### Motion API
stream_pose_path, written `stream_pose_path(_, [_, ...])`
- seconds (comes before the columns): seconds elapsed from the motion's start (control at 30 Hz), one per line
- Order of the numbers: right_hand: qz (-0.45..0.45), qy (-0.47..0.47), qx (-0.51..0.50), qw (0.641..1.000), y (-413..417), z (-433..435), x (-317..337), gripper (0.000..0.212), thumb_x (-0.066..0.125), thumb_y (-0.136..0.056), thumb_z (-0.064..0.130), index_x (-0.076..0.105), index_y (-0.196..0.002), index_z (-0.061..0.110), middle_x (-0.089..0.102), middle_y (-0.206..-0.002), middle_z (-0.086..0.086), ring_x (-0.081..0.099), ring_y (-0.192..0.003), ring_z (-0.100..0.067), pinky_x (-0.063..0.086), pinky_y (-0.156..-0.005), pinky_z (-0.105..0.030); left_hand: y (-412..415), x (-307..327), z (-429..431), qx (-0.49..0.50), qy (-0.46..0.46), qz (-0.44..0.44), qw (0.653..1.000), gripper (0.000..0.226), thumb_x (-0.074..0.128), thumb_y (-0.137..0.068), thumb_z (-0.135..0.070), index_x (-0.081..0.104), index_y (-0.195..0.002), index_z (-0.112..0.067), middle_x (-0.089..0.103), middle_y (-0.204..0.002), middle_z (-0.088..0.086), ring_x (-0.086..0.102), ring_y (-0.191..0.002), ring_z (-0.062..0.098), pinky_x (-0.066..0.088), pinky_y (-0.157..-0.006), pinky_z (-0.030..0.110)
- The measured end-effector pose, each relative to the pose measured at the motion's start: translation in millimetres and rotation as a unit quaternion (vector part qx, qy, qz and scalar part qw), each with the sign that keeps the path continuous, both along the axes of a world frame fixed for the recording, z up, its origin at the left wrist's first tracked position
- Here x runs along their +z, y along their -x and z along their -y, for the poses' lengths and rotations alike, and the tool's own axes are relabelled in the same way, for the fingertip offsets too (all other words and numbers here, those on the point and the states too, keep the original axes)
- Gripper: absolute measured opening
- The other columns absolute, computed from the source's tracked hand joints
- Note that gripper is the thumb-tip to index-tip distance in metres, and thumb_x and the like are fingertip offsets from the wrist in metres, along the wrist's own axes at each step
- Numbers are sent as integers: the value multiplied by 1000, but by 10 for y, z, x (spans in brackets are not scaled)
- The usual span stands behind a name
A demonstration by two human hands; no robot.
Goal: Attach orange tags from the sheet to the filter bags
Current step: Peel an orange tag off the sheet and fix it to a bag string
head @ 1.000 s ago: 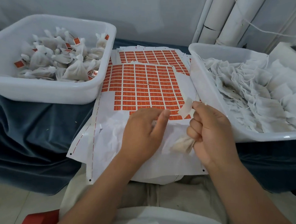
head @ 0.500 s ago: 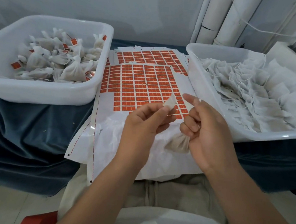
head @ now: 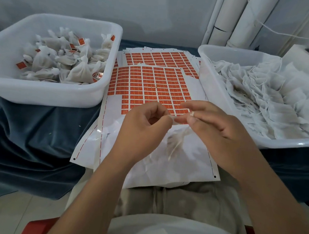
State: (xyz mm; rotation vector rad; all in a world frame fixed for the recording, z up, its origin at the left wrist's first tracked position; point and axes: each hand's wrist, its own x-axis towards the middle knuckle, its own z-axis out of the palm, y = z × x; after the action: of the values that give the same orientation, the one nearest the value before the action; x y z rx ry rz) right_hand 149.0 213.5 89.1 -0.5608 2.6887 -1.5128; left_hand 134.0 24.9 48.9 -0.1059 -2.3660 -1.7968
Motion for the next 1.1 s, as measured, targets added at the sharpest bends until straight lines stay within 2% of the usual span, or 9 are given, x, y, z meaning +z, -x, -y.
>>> stream_pose_path(0.17, [6, 20, 6, 1000, 23, -17, -48, 28, 55, -107, 23, 80, -113, 33, 75, -111, 10, 68, -111, -10, 53, -98, -38, -33, 42, -7, -47, -3, 0, 999, 16, 58, -82, -30, 72, -77, -26, 72, -75, -6, 68, -76, 17, 58, -68, 19])
stream_pose_path(0.3, [2, 8, 13, 1000, 36, -26, -64, 28, 54, -108, 23, 79, -116, 33, 78, -105, 17, 71, -106, -7, 57, -93, -36, -46, 49, -3, -62, 20, -1, 998, 19, 57, -83, -34, 73, -81, -25, 72, -76, -9, 68, -78, 14, 55, -69, 12])
stream_pose_path(0.43, [-7, 6, 15, 1000, 44, -27, -85, 28, 52, -104, 37, 78, -114, 41, 78, -93, 0, 73, -88, -26, 59, -81, -51, -48, 36, -19, -61, 53, -7, 997, 17, 58, -82, -35, 72, -77, -25, 69, -71, -6, 64, -69, 16, 49, -60, 11])
stream_pose_path(0.63, [-20, -7, 5, 1000, 90, -39, -122, 33, 49, -97, 54, 78, -108, 42, 75, -87, -10, 71, -84, -33, 58, -77, -59, -48, 17, -41, -55, 62, -4, 997, 14, 59, -83, -36, 69, -75, -29, 67, -69, -14, 62, -65, 4, 47, -60, 6])
stream_pose_path(0.7, [-10, -8, 11, 1000, 102, -67, -134, 29, 53, -101, 48, 79, -108, 38, 76, -92, -9, 73, -88, -32, 61, -79, -57, -42, 14, -46, -46, 54, -3, 997, 14, 58, -82, -38, 68, -76, -31, 70, -73, -15, 66, -72, 6, 51, -63, 7])
stream_pose_path(0.8, [17, 28, 28, 999, 102, -114, -121, 26, 56, -107, 27, 80, -114, 35, 78, -110, 11, 74, -104, -11, 64, -85, -31, -31, 8, -42, -15, 45, -3, 999, 14, 58, -83, -39, 69, -78, -32, 72, -77, -15, 69, -78, 8, 58, -65, 12])
stream_pose_path(0.93, [2, -1, 20, 1000, 106, -96, -82, 28, 56, -100, 36, 78, -116, 42, 68, -124, 23, 62, -121, 1, 50, -95, -18, -35, 19, -32, -15, 33, -9, 999, 11, 62, -85, -33, 68, -76, -32, 71, -76, -13, 68, -76, 10, 58, -65, 15])
stream_pose_path(1.03, [8, 11, 18, 1000, 88, -78, -72, 27, 57, -104, 35, 78, -113, 49, 69, -108, 10, 68, -102, -17, 54, -87, -34, -53, 36, -47, -42, 24, -12, 999, 14, 65, -87, -25, 67, -74, -31, 70, -74, -13, 67, -74, 8, 53, -64, 9])
stream_pose_path(1.1, [11, 19, 20, 1000, 82, -76, -70, 29, 57, -107, 27, 79, -114, 46, 72, -103, 5, 68, -103, -19, 53, -92, -35, -65, 43, -57, -56, 26, -15, 998, 21, 68, -90, -15, 67, -73, -29, 67, -68, -15, 62, -64, 2, 47, -58, 7])
